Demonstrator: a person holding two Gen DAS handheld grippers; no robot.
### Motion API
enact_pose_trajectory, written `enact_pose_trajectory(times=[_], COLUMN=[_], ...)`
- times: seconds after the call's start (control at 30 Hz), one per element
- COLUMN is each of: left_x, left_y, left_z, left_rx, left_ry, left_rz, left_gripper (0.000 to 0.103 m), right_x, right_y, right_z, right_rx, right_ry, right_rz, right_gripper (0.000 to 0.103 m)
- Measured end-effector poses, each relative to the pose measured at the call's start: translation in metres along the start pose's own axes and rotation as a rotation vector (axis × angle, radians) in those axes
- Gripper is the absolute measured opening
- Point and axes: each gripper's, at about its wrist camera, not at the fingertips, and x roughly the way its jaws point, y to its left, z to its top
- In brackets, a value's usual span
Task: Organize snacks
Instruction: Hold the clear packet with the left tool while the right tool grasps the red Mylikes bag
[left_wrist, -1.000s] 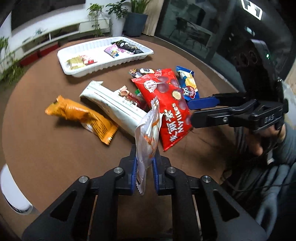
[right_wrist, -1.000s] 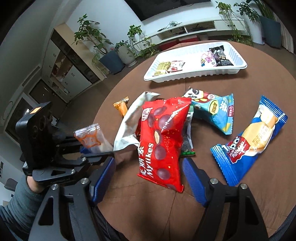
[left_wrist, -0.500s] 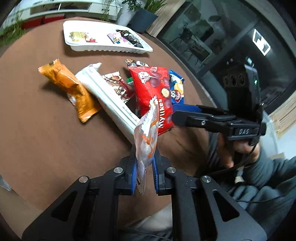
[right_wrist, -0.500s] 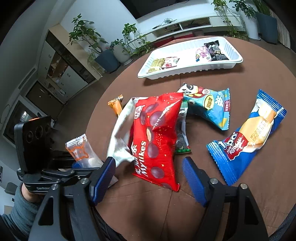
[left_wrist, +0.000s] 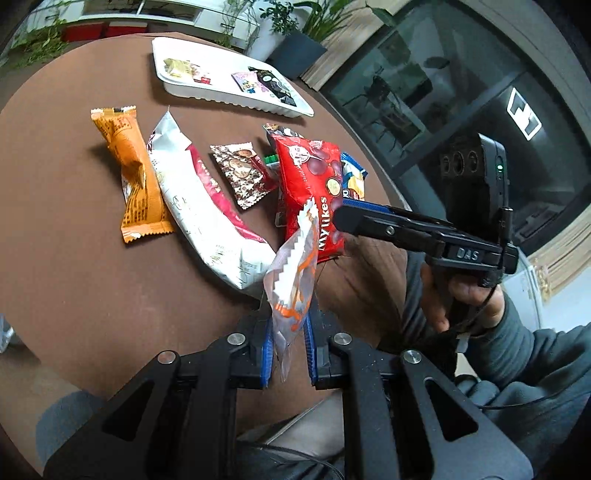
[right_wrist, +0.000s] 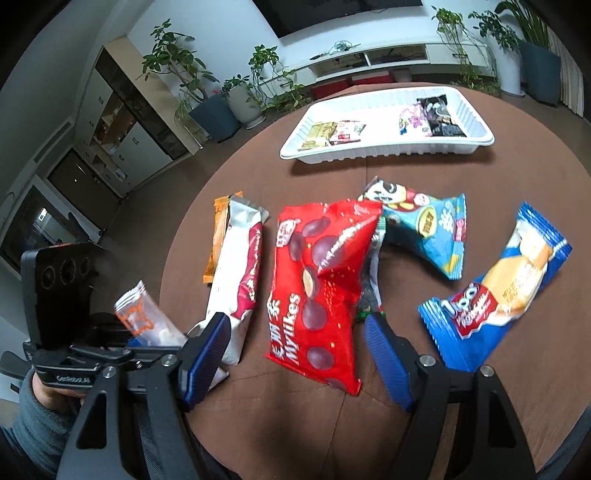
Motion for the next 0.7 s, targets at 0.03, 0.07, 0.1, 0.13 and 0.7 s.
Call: enact_pose_trajectory(times=[0.03, 0.07, 0.1, 0.13, 0.7], left_x=[-0.002, -0.003, -0.005, -0.007, -0.015], left_y=[0.001, 0.003, 0.004, 0.006, 0.009], left_z=[-0.002, -0.003, -0.005, -0.007, -0.012], left_rx=[-0.008, -0.015, -0.025, -0.034, -0.081], left_ry=[-0.005, -0.011, -0.017, -0.022, -0.050], left_rz=[-0.002, -0.003, -0.005, -0.008, -0.070], left_gripper=[0.012, 0.012, 0.012, 0.012, 0.012], right_x=[0.002, 0.004, 0.007, 0.010, 0.037], right_y=[0.000, 0.000, 0.000, 0.000, -0.002], right_z=[0.002, 0.004, 0.006, 0.008, 0.013], right_rx=[-0.005, -0.008, -0.011, -0.010, -0.044], right_ry=[0.000, 0.001, 0.006, 0.012, 0.051], right_rz=[-0.003, -0.006, -0.014, -0.020, -0.098], right_gripper=[0.078, 0.078, 0.078, 0.078, 0.059])
